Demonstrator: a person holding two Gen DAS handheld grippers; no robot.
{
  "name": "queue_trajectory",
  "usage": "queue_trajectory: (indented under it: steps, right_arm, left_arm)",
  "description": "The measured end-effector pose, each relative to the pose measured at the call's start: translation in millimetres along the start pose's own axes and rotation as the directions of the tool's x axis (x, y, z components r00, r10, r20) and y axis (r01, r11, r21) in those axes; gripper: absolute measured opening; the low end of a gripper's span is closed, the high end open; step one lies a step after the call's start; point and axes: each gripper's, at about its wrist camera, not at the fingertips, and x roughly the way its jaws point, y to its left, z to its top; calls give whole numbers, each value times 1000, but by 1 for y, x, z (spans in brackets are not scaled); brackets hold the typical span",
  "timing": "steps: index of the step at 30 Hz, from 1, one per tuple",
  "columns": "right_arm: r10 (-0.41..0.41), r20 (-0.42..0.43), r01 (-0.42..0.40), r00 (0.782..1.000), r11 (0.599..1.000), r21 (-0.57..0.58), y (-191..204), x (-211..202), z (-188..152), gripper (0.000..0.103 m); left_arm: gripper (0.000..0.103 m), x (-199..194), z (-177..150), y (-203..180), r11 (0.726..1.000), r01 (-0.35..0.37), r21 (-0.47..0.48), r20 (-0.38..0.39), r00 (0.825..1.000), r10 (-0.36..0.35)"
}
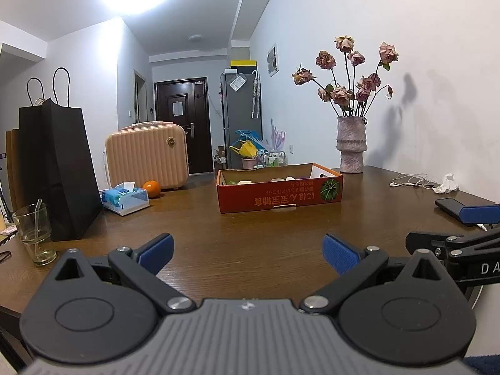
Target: Organize rigid objects
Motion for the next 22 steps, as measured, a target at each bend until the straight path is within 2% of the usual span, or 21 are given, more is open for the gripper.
queue_trajectory:
  steps: [22]
  right_arm:
    - [3,-6,-3,1000,1000,5,1,3,-2,103]
  left_arm:
    - [103,4,-1,2,1000,16,-5,-11,1000,-16]
